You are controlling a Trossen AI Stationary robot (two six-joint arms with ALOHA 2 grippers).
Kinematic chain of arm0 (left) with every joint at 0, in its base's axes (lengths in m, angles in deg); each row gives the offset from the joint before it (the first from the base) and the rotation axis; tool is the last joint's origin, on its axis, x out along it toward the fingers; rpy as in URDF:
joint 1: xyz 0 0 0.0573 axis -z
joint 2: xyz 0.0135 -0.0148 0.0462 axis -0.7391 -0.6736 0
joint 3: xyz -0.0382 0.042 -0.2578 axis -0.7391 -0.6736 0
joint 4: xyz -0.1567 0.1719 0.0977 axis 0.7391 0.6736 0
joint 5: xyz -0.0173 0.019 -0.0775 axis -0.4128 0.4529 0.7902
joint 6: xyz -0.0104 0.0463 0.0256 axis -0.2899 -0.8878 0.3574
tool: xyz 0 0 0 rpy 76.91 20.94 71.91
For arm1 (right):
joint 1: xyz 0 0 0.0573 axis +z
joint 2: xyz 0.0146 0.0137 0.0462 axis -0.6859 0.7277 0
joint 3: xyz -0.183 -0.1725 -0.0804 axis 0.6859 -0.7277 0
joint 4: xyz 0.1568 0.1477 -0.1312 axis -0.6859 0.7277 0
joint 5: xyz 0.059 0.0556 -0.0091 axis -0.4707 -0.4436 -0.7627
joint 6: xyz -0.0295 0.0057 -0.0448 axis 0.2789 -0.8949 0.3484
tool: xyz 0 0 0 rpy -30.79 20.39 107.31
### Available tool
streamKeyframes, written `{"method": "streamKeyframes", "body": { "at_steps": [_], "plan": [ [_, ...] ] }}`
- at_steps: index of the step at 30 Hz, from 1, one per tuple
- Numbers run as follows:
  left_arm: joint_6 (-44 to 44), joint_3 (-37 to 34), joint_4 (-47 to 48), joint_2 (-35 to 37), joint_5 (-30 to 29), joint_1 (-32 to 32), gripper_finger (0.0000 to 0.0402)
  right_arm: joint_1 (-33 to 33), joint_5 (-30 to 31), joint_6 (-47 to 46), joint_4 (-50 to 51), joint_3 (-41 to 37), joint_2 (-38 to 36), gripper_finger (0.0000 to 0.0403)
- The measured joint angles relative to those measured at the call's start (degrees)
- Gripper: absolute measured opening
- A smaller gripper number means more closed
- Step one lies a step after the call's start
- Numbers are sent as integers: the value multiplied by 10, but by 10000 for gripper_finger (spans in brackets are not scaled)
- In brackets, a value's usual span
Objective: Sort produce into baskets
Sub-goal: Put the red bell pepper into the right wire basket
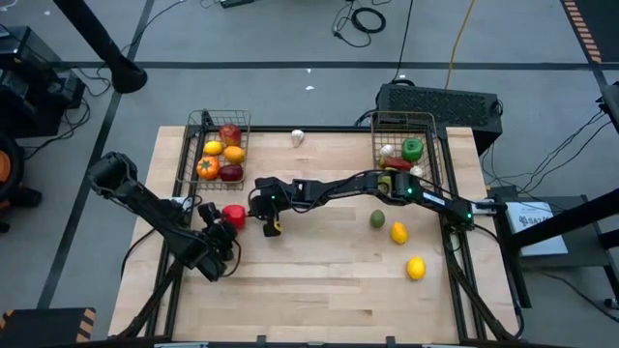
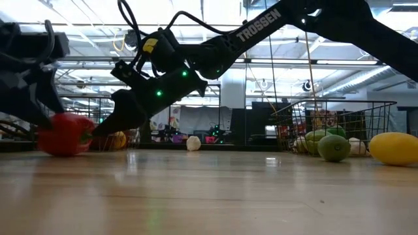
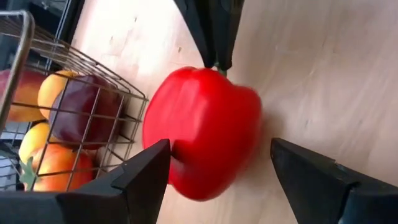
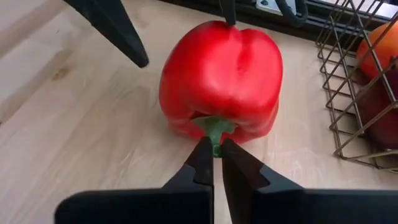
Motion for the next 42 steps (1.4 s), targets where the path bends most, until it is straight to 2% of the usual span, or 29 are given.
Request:
{"method": "streamKeyframes", "body": {
  "at_steps": [9, 17, 22, 25, 29, 35, 42],
  "plan": [
    [17, 74, 46, 0, 19, 1, 280, -7, 1, 5, 10, 0, 0, 0],
    [145, 97, 169, 0, 22, 31, 280, -6, 3, 5, 36, 0, 0, 1],
    [203, 95, 210, 0, 45, 53, 280, -9, 44, -56, 33, 0, 0, 2],
    [241, 95, 234, 0, 49, 64, 280, -13, 27, -90, 32, 0, 0, 20],
    [285, 83, 257, 1, 62, 65, 277, -15, 26, -107, 29, 0, 0, 63],
    [289, 76, 253, 2, 71, 47, 243, -15, 26, -127, -13, 0, 0, 121],
    [278, 69, 244, 2, 73, -2, 202, -12, 13, -130, -14, 0, 0, 139]
  ]
}}
